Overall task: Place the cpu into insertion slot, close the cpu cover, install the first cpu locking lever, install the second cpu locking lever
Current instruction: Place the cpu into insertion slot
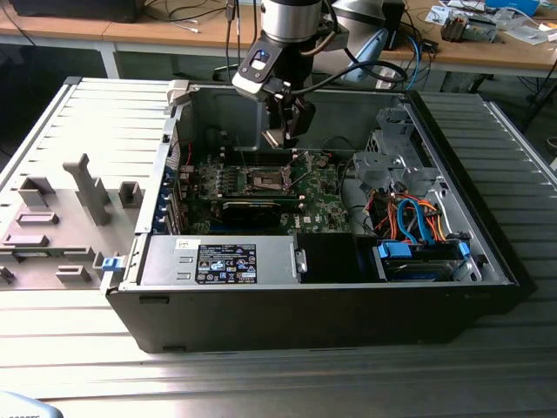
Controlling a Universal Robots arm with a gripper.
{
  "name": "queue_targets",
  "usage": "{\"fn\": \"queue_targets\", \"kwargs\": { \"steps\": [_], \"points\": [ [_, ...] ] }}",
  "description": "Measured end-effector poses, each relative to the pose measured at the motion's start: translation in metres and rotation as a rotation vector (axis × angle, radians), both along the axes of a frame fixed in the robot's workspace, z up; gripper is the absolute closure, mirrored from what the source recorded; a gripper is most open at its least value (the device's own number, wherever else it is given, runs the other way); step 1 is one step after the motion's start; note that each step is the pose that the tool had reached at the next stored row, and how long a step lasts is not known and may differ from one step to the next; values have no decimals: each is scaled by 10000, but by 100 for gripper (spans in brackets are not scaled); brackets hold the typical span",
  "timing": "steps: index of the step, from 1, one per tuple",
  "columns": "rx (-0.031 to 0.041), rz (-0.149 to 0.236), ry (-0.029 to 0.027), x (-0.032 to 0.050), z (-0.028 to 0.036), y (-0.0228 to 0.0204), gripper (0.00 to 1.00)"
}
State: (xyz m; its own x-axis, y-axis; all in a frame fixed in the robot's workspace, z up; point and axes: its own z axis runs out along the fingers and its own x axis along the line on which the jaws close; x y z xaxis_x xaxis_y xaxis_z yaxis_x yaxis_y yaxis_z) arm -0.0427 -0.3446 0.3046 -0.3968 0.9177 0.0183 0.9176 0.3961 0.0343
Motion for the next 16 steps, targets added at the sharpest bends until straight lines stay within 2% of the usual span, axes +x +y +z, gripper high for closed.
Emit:
{"fn": "queue_targets", "kwargs": {
  "steps": [16],
  "points": [
    [0,-338,0,0,-9,0,45]
  ]
}}
